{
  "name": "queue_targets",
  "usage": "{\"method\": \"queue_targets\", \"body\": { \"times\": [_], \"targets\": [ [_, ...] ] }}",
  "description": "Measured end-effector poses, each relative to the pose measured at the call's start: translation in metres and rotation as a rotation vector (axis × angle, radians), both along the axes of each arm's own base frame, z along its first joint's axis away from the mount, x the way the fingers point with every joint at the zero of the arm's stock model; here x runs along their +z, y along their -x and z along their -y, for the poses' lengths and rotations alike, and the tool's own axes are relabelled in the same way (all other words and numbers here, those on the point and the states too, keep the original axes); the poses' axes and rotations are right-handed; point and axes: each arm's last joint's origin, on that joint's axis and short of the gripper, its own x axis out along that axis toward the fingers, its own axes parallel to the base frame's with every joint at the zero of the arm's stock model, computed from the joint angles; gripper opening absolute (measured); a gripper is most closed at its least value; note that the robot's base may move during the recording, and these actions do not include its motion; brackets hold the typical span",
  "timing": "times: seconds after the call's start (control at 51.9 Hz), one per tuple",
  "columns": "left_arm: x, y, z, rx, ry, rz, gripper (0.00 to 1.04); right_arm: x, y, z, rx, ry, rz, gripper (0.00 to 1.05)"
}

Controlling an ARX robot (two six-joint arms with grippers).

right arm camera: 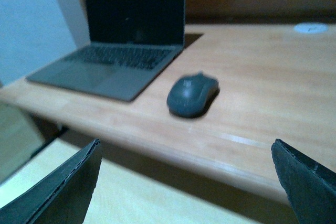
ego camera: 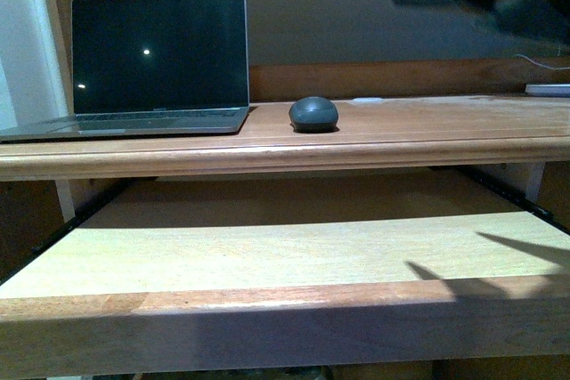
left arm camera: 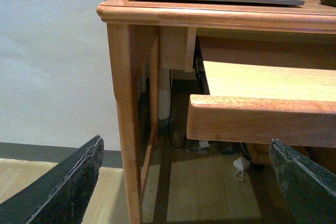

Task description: Place mouse

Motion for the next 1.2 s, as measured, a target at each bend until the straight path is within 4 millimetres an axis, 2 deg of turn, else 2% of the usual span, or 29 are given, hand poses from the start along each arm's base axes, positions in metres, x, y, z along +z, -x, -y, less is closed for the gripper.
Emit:
{"method": "queue_targets", "body": {
  "times": [0.116,0.289,0.482,0.579,0.694,0.906,0.964,1.061,1.196],
  "targets": [
    [0.000,0.000,0.000,0.000,0.000,0.000,0.97,-0.042,0.025,0.030,0.067,0.077,-0.038,0.97],
    [0.000,0.000,0.000,0.000,0.000,0.000,0.97,-0.090,0.058,0.060,0.163,0.143,-0.092,0.97],
    [0.000,0.000,0.000,0.000,0.000,0.000,0.97,-0.117,0.083,0.083,0.252,0.112,-0.122,0.97],
    [0.000,0.000,0.000,0.000,0.000,0.000,0.97,-0.133,0.092,0.085,0.263,0.138,-0.170,0.97],
    [0.000,0.000,0.000,0.000,0.000,0.000,0.97,-0.147,0.091,0.072,0.232,0.205,-0.171,0.97],
    [0.000,0.000,0.000,0.000,0.000,0.000,0.97,-0.157,0.071,0.023,0.208,0.252,-0.136,0.97],
    [0.000,0.000,0.000,0.000,0.000,0.000,0.97,-0.156,0.058,0.006,0.163,0.248,-0.132,0.97],
    [0.000,0.000,0.000,0.000,0.000,0.000,0.97,-0.153,0.042,-0.010,0.100,0.219,-0.136,0.97],
    [0.000,0.000,0.000,0.000,0.000,0.000,0.97,-0.140,-0.001,-0.046,-0.043,0.184,-0.138,0.97]
  ]
}}
